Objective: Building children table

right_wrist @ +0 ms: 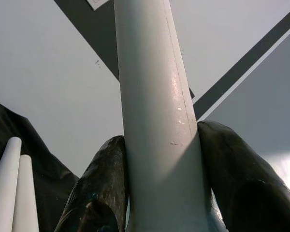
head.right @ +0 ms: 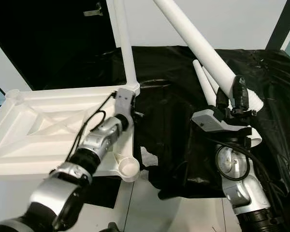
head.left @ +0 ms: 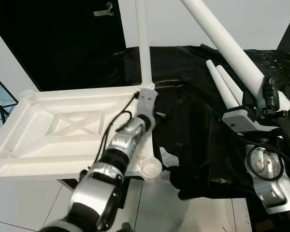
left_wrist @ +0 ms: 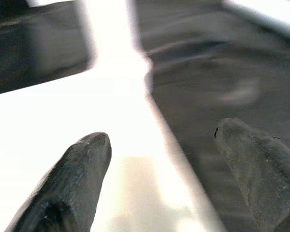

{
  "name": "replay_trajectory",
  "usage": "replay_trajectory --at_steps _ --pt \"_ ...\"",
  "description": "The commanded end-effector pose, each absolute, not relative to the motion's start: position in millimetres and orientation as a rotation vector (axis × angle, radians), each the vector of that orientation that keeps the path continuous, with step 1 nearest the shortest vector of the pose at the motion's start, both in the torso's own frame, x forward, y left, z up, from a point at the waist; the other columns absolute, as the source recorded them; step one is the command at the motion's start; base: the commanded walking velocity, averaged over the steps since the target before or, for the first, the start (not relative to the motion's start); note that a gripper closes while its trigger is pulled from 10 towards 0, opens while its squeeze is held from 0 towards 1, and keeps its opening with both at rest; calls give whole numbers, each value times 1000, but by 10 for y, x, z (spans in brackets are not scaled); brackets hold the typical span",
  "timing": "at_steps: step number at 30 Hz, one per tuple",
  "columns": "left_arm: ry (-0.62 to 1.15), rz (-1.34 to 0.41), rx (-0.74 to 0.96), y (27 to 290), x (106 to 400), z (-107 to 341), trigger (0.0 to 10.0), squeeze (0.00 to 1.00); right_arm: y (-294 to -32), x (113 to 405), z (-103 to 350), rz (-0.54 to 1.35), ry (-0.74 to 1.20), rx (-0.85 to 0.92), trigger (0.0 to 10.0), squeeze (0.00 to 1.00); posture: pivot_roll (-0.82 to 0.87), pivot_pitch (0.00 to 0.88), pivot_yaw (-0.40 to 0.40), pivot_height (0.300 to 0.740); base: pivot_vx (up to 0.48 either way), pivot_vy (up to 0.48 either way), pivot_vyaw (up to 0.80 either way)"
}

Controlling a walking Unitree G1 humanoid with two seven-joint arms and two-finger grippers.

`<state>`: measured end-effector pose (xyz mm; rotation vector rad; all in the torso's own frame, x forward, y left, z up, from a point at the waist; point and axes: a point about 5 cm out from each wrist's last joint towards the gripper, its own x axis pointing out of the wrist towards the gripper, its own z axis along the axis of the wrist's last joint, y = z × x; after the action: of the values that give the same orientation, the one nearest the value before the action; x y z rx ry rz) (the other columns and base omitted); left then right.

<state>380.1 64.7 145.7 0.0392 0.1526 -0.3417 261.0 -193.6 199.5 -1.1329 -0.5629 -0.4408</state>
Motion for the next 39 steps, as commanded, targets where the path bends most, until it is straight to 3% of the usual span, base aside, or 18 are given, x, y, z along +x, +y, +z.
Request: replay_trajectory --at_steps 1,3,4,5,23,39 --pt "196 -288 70 714 3798 1369 10000 0 -1885 2599 2032 -423 -586 -1122 1608 0 63 0 80 740 0 0 0" --pt "196 -288 70 714 3798 1369 10000 0 -1885 2599 2032 -423 -586 -1122 1608 0 63 0 80 740 0 0 0" --pt "219 -287 72 721 3796 1343 10000 0 -1879 2600 2031 -419 -585 -1121 4980 0 64 0 80 740 0 0 0" --pt "258 -339 59 663 3769 1305 10000 0 -1876 2605 2033 -414 -584 -1121 10000 0 64 0 77 740 0 0 0" --pt "537 -677 5 123 3476 1000 10000 0 -1812 2633 2091 -393 -605 -1122 10000 0 58 0 83 740 0 0 0" --pt "494 -806 -124 -299 3361 1154 10000 0 -1749 2642 2083 -355 -606 -1109 10000 0 45 0 92 740 0 0 0"
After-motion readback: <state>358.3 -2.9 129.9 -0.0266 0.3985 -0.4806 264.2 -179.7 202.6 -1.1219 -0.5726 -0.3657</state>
